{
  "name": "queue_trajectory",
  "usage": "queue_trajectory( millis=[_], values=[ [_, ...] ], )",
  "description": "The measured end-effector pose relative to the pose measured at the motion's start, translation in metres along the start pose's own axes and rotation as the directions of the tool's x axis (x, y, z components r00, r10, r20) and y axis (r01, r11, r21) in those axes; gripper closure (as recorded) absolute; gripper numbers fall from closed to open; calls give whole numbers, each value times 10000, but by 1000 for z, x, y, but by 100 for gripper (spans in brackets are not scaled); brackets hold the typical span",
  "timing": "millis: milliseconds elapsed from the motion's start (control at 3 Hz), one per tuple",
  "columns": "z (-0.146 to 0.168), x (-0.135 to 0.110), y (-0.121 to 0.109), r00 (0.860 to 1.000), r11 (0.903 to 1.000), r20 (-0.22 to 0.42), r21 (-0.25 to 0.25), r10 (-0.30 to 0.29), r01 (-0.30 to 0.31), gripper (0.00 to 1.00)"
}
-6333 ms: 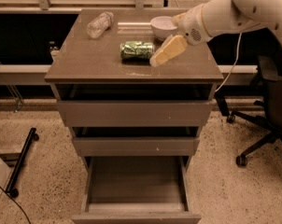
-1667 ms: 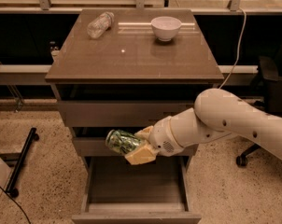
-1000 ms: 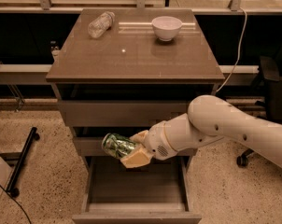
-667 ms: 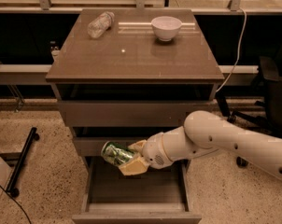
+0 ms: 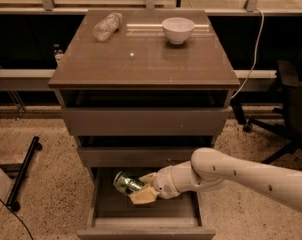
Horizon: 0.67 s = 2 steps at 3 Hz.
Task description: Place green can into bottom drawer
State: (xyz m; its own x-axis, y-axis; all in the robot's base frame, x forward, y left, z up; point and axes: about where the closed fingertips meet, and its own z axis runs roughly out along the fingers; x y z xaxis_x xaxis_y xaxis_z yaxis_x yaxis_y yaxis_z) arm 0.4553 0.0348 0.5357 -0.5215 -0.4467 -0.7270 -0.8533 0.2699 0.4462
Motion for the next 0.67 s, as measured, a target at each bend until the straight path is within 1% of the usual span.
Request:
queue_trajectory(
  millis=[333, 667],
  values=[
    [0, 0, 0, 10000, 10000, 0, -1, 0, 0, 100],
    [31, 16, -17, 9997, 9998, -142, 109, 175, -173, 100]
  ],
)
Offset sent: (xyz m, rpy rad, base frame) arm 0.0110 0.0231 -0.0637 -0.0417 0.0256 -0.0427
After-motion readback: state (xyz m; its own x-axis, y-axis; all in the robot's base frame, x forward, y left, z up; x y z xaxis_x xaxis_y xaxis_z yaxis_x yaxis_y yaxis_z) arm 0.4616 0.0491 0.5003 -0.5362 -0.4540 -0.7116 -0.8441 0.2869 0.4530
